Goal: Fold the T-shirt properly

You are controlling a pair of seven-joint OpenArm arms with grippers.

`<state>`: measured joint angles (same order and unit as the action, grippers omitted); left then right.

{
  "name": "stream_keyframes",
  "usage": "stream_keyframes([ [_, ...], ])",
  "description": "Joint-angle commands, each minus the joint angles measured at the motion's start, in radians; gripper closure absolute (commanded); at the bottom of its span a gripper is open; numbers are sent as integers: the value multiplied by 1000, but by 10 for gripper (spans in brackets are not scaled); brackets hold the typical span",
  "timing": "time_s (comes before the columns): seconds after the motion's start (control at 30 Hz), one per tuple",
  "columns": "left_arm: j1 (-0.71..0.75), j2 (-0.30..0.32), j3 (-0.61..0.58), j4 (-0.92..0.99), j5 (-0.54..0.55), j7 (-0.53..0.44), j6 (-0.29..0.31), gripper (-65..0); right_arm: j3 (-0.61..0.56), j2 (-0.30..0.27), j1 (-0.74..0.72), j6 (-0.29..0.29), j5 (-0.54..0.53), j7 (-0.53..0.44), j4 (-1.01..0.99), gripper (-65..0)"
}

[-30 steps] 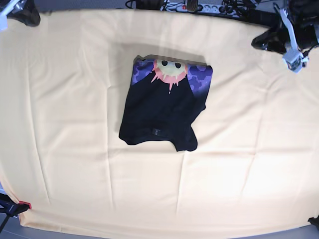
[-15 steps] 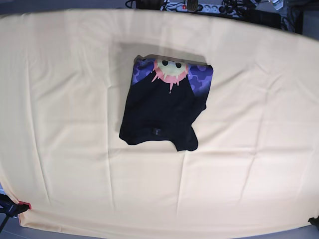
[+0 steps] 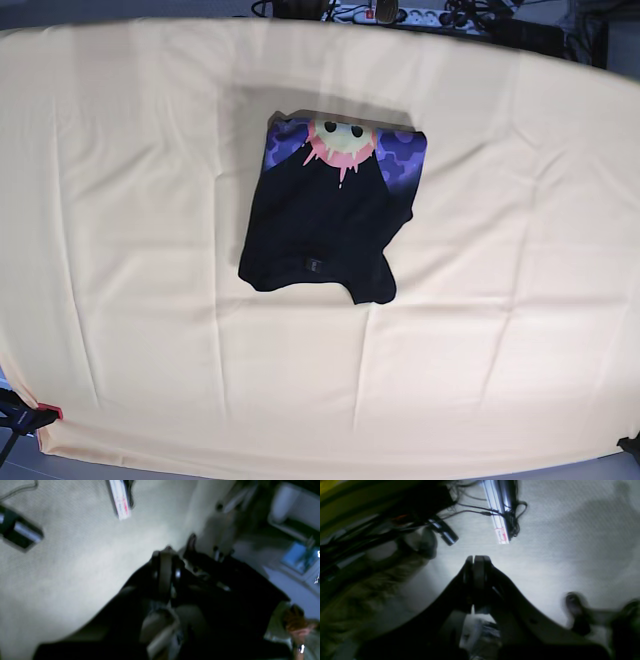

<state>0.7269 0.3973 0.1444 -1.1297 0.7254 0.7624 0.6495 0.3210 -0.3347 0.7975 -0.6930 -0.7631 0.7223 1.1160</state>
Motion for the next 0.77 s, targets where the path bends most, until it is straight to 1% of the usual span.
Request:
stream_keyframes([
  [0.0,-31,-4,-8,47,-13,-39,9,0,-29,-14,-13,-5,54,-53,-22,0],
  [0.07,-114,-33,-35,177,-92,-154,8,0,-106,-14,-68,-5,197,-180,-86,0],
  [0.13,-183,-58,-63,293,-196,-328,8,0,-183,-14,-116,-5,317,-309,-150,0],
  [0.17,-214,-69,-77,346,-263,-430,1,0,-221,-11,-139,9,367,-366,-181,0],
  [0.2,-243,-82,-93,395,-336,-530,-17,0,-259,-8,-162,71,416,-423,-211,0],
  [0.23,-269,-96,-111,438,-404,-620,-47,0,-297,-3,-183,144,460,-477,-241,0],
  [0.27,-291,-110,-131,475,-475,-702,-97,0,-333,5,-203,222,502,-519,-271,0],
  [0.3,-310,-125,-153,505,-538,-762,-159,0,-365,15,-224,302,539,-543,-299,0],
  [0.33,-325,-143,-180,529,-579,-795,-226,0,-394,27,-246,386,563,-547,-323,0],
  [0.37,-334,-161,-207,543,-587,-800,-291,0,-420,42,-267,459,575,-544,-343,0],
  [0.4,-340,-179,-234,549,-574,-795,-341,0,-441,57,-283,510,583,-544,-357,0],
  [0.43,-340,-196,-260,549,-541,-786,-369,0,-459,72,-296,536,585,-543,-365,0],
  [0.47,-340,-212,-282,549,-510,-784,-384,0,-473,88,-303,540,585,-544,-366,0],
  [0.53,-340,-244,-316,549,-476,-784,-393,0,-498,120,-317,536,586,-544,-366,0],
  [0.57,-340,-258,-327,549,-481,-782,-399,0,-507,134,-323,535,585,-544,-366,0],
  [0.67,-340,-299,-349,549,-481,-777,-445,0,-518,169,-333,540,585,-546,-366,0],
  [0.73,-340,-332,-356,549,-481,-777,-461,0,-518,188,-333,537,585,-547,-366,0],
])
